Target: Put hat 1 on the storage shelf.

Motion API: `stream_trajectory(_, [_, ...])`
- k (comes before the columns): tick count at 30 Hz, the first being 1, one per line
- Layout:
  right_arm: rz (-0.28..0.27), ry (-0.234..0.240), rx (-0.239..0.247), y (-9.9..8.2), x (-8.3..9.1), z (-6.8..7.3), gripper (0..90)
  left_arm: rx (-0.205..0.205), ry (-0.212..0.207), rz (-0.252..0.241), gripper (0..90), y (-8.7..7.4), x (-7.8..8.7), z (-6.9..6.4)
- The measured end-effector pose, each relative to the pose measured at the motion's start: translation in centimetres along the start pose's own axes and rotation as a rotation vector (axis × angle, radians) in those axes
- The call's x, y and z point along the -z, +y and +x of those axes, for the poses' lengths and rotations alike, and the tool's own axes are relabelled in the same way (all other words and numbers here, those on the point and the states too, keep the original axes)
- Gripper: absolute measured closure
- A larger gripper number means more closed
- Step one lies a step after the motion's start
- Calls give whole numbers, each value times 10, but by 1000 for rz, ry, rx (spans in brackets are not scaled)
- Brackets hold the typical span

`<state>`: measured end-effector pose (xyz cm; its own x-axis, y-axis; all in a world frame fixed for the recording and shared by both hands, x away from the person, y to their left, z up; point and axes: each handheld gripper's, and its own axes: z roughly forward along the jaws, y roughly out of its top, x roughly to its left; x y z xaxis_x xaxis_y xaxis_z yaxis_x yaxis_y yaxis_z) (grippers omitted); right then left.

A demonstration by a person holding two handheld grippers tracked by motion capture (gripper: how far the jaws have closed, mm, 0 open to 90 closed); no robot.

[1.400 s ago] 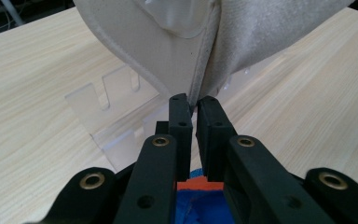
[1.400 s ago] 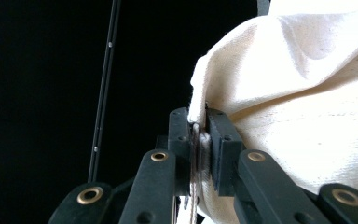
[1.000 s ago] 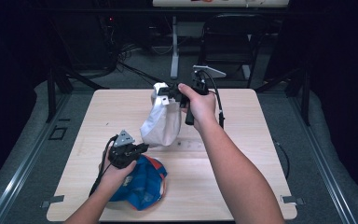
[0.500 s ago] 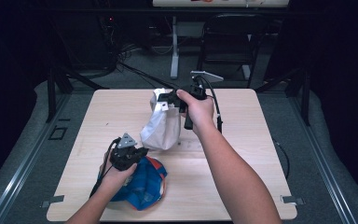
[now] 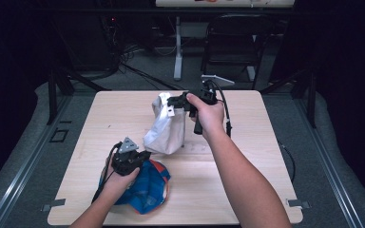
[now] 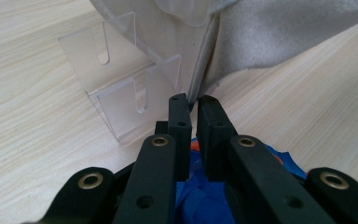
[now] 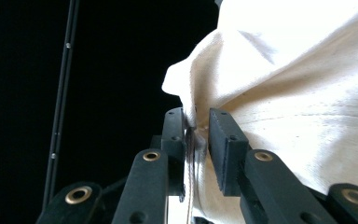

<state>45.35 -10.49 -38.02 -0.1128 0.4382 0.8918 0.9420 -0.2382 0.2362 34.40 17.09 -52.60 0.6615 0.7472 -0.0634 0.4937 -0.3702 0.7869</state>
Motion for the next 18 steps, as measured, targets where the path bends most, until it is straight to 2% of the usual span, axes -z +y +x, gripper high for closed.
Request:
stream_trajectory(5, [-12, -35, 22, 0, 11, -2, 741, -2, 8, -10, 789, -1, 7, 1])
stream_trajectory(7, [-19, -40, 26, -1, 17, -4, 731, 8, 20, -32, 751, -2, 11, 3])
stream_trajectory(9, [-20, -50, 40, -1, 20, -4, 727, 8, 24, -23, 721, -3, 13, 4])
stream_trajectory(12, [-23, -62, 57, -2, 28, -3, 710, 33, 20, -47, 682, -6, 18, 9])
stream_trajectory(15, [-28, -67, 68, -3, 31, -2, 703, 41, 25, -53, 659, -7, 22, 11])
stream_trajectory(18, [-26, -79, 102, -6, 38, -1, 682, 52, 31, -66, 632, -9, 28, 15])
